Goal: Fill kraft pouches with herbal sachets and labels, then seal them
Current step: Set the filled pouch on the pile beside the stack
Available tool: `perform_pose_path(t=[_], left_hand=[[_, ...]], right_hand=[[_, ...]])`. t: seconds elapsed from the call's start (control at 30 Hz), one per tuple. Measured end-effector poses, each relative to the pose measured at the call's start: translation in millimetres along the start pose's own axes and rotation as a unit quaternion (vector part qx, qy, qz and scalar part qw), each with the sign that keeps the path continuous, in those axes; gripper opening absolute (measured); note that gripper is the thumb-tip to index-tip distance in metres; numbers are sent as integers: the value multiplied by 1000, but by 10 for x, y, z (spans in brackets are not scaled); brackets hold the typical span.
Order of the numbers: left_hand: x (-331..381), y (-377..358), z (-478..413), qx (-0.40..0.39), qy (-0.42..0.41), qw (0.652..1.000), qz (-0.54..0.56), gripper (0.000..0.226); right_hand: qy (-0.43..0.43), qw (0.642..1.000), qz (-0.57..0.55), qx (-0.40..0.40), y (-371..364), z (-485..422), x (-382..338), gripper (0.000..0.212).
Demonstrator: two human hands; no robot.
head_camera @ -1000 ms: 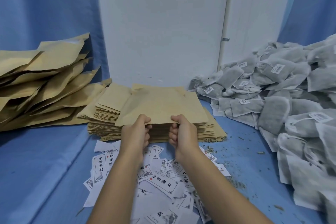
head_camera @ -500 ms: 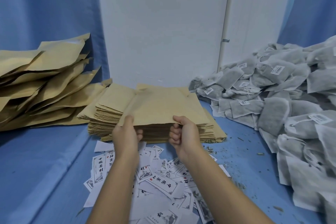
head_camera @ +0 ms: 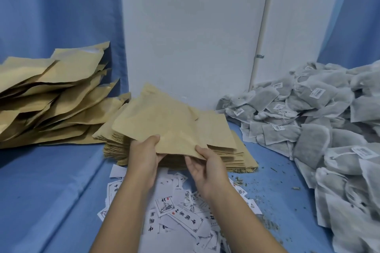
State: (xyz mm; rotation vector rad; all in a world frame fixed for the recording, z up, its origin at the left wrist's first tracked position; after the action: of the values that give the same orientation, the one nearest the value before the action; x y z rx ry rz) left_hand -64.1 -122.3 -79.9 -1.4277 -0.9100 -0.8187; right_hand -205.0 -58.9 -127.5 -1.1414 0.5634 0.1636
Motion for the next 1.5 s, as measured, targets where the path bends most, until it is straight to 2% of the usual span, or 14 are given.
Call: perform_pose_path(t=[0.07, 0.17, 0.33, 0.47, 0.57, 0.67, 0.7, 0.77, 0.93, 1.07, 1.2, 1.33, 1.4, 1.5], left_hand=[[165, 9, -53, -4, -19, 1000, -10, 29], [477, 99, -174, -7, -46, 999, 12, 27], [1198, 392, -547, -5, -84, 985, 150, 24], [1699, 609, -1020, -18, -65, 964, 257, 31], [1909, 785, -1441, 0, -48, 983, 178, 18], [1871, 1004, -1805, -3, 7, 999, -33, 15], [1835, 1104, -1903, 1, 25, 995, -92, 14], [1783, 1284, -2091, 17, 46, 992, -113, 12], [1733, 1371, -2367, 24, 48, 997, 55, 10], [1748, 1436, -2414, 25, 19, 975, 220, 20], [1785, 1576, -2287, 84, -26, 963, 256, 17], [1714, 1594, -1924, 168, -41, 949, 263, 7], [1616, 1469, -1719, 181, -34, 952, 245, 9], [1384, 1095, -1436, 148, -10, 973, 179, 12]], right_hand=[[-12, 1000, -4, -28, -127, -15, 21, 31], [-20, 996, 46, -74, -492, -38, 101, 25], [15, 974, 159, -161, -1579, -23, 252, 22], [53, 958, 209, -190, -2462, -181, 468, 18], [48, 956, 213, -195, -2972, -432, 744, 20], [-9, 963, 202, -178, -3216, -762, 1037, 26], [-27, 963, 205, -174, -3257, -868, 1123, 25], [-49, 965, 199, -166, -3314, -1041, 1265, 25], [-52, 973, 131, -180, -3424, -1177, 1490, 31], [-59, 976, 71, -197, -3425, -1198, 1498, 38], [-96, 965, 51, -238, -3322, -1099, 1470, 30], [-76, 970, 13, -230, -3070, -1003, 1193, 12], [-36, 974, 45, -221, -2858, -950, 986, 11], [37, 956, 198, -212, -2474, -841, 703, 20]])
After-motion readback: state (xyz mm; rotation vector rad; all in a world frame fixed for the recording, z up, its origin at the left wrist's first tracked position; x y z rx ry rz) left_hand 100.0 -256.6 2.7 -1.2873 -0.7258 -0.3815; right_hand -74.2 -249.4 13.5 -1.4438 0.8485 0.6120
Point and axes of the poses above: each hand's wrist, its own z-axis away from the middle knuckle, its own y-axis out of the back of the hand, x = y × z, the point moved 9 cm from there along -z, towards the middle knuckle, and after that the axes turned 6 degrees about -z, right-handed, at the moved point
